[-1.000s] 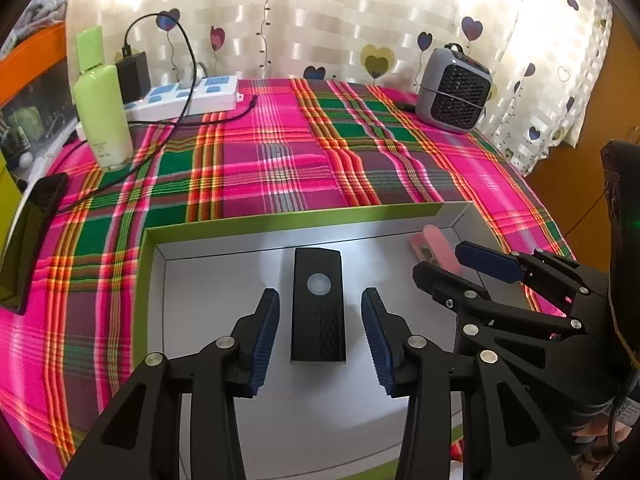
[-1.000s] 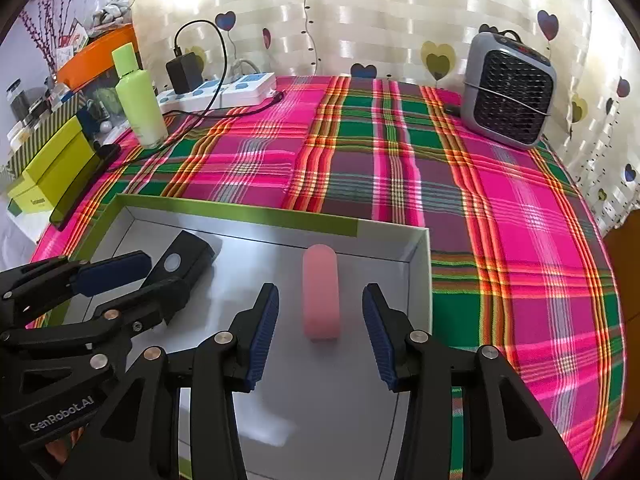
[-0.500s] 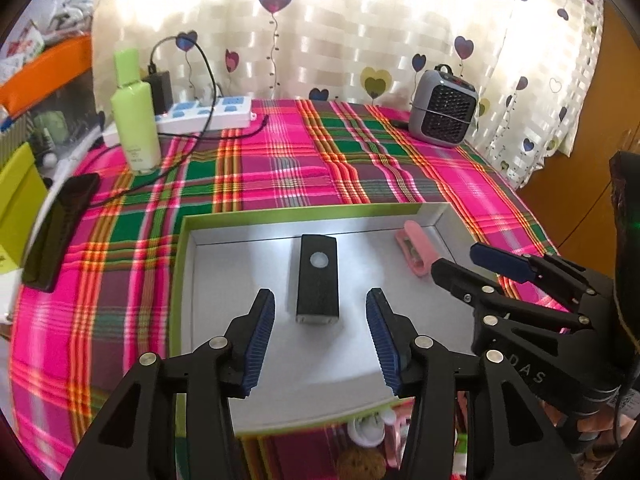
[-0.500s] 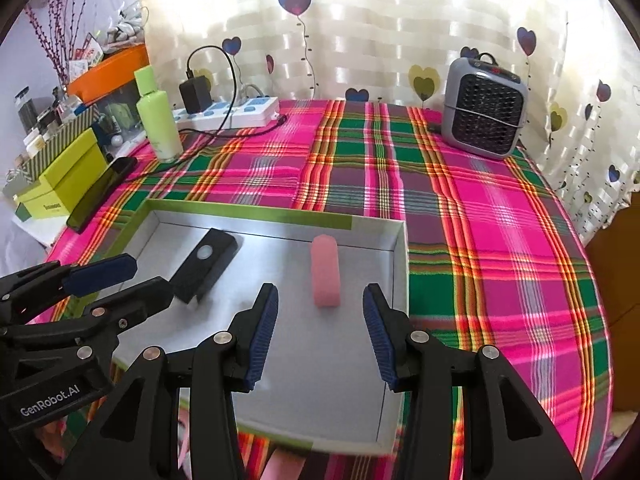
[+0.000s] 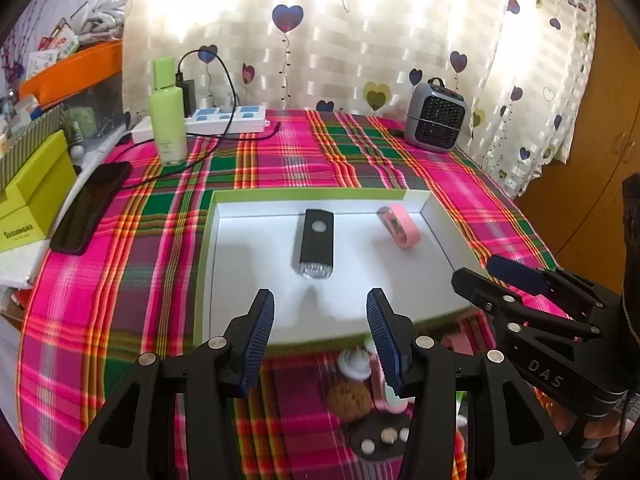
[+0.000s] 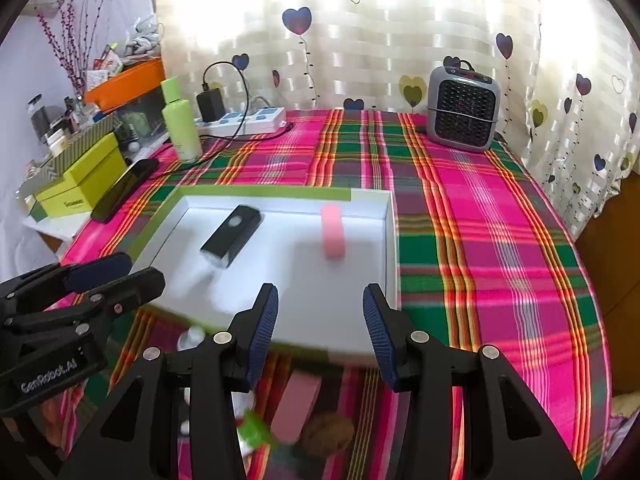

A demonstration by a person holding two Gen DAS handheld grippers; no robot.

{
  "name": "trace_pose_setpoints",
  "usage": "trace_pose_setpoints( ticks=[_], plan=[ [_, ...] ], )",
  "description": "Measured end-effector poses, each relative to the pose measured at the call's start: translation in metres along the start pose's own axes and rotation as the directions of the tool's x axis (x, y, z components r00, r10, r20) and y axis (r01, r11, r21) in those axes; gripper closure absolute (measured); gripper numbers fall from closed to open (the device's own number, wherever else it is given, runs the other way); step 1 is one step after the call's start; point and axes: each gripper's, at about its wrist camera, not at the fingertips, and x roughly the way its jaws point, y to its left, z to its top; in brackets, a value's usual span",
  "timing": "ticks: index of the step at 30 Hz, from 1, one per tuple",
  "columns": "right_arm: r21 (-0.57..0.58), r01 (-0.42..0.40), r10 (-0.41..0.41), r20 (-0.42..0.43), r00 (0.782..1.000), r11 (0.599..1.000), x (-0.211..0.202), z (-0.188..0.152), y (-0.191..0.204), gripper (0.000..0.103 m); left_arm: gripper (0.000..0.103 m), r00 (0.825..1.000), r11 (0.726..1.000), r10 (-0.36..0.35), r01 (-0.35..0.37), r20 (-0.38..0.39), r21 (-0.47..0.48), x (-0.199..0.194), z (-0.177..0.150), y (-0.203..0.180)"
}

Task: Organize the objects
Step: 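Open the left tool to drop the black device while the right tool releases the pink clip, then withdraw both open tools from the tray back toward the remaining items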

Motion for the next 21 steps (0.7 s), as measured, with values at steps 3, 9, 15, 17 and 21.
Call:
trace_pose_setpoints(
  ticks=[3,9,15,17,21],
  plan=[
    [0.004,0.003,-0.003,0.011,1.0,1.0,-0.009,-0.01,-0.001,0.057,0.056,1.0,1.0,0.002,-0.002,0.001,0.007,-0.004,-0.01,-0.003],
    [0.005,0.001,-0.001,0.008,1.0,1.0,-0.017,-0.024,-0.002,0.057,0.056,1.0,1.0,0.009,-0.009,-0.005,0.024,-0.008,-0.027,-0.007],
    [0.005,-0.011,0.011,0.019,1.0,1.0,-0.025,-0.037,-0.006,0.057,0.056,1.0,1.0,-0.024,0.024,0.014,0.018,-0.018,-0.04,-0.002],
    [0.018,-0.011,0.01,0.018,1.0,1.0,-0.028,-0.041,-0.01,0.057,0.056,1.0,1.0,-0.028,0.028,0.011,0.014,-0.02,-0.045,0.002],
    [0.026,-0.016,0.015,0.015,1.0,1.0,-0.03,-0.047,-0.014,0.057,0.056,0.999,0.999,-0.05,0.05,0.015,0.003,-0.023,-0.052,0.007]
  ],
)
